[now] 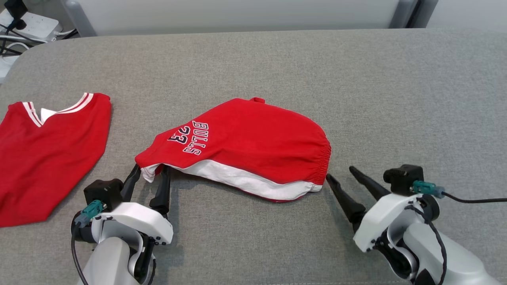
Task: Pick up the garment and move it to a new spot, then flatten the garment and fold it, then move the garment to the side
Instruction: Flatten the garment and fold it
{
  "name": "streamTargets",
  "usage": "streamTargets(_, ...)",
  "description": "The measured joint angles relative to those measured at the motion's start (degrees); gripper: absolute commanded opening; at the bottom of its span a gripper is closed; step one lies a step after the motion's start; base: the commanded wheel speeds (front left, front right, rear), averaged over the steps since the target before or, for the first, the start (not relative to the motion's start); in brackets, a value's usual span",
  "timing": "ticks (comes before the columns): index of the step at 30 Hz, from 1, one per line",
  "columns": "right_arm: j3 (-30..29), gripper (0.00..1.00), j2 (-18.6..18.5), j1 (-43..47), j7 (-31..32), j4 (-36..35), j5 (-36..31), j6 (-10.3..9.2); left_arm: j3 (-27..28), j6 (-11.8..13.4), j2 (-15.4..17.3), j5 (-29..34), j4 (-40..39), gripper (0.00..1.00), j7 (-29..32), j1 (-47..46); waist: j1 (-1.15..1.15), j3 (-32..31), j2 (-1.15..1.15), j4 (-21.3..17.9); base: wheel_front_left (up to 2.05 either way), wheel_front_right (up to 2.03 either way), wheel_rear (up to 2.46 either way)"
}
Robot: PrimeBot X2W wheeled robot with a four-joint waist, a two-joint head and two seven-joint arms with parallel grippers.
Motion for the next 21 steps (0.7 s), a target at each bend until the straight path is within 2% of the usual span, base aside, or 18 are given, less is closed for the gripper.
streamTargets(5, 7.0, 1.00, -2.5, -0.1, 0.0, -1.8, 4.8, 0.00, 0.7, -0.1, -1.2, 1.4, 0.1, 1.00, 0.0, 0.1, 0.00, 0.1, 0.00, 0.1, 0.00, 0.00, 0.00)
streamTargets(11, 12.6, 1.00, -3.0, -1.4, -0.2, -1.7, 8.0, 0.00, 0.8, -0.1, -1.3, 1.8, 0.2, 1.00, 0.0, 0.4, 0.00, 0.7, 0.00, 1.5, 0.00, 0.00, 0.00)
streamTargets(21, 16.4, 0.98, -3.5, -4.7, -0.7, -0.3, 9.8, 0.00, 0.7, -0.1, -1.6, 1.8, 0.0, 1.00, 0.0, 0.4, 0.00, 1.5, 0.00, 3.5, 0.00, 0.00, 0.00)
